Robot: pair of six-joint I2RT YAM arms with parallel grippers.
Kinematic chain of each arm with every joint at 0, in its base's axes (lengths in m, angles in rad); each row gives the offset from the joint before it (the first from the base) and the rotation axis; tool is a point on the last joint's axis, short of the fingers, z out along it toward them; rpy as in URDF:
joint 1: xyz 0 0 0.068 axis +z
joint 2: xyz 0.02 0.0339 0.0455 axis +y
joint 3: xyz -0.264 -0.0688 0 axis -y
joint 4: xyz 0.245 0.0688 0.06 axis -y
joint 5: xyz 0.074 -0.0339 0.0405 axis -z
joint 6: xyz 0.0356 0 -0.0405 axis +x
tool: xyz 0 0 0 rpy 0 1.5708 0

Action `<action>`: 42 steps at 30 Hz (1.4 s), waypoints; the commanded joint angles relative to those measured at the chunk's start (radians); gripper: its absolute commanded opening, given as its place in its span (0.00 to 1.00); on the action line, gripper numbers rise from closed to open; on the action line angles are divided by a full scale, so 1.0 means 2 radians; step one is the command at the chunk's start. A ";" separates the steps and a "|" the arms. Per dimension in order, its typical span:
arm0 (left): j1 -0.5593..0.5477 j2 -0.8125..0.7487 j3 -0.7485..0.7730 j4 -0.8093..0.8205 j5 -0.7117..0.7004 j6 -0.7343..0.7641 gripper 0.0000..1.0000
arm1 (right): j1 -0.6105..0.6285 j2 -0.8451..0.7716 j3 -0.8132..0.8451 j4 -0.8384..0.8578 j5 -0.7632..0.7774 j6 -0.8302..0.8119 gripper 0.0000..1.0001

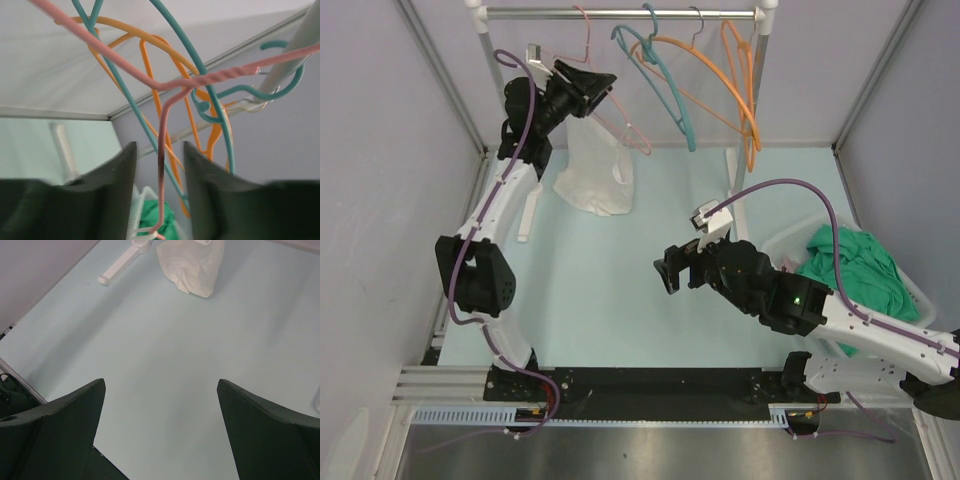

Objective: Place the tank top on the hanger

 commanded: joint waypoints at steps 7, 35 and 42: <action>0.002 -0.112 -0.059 -0.032 -0.024 0.088 0.99 | -0.008 -0.011 0.001 0.005 0.017 0.003 1.00; -0.067 -0.601 -0.508 -0.218 -0.223 0.451 1.00 | -0.358 -0.148 -0.096 -0.018 -0.192 0.017 1.00; -0.067 -0.632 -0.518 -0.243 -0.234 0.460 0.99 | -0.362 -0.166 -0.104 -0.024 -0.180 0.014 1.00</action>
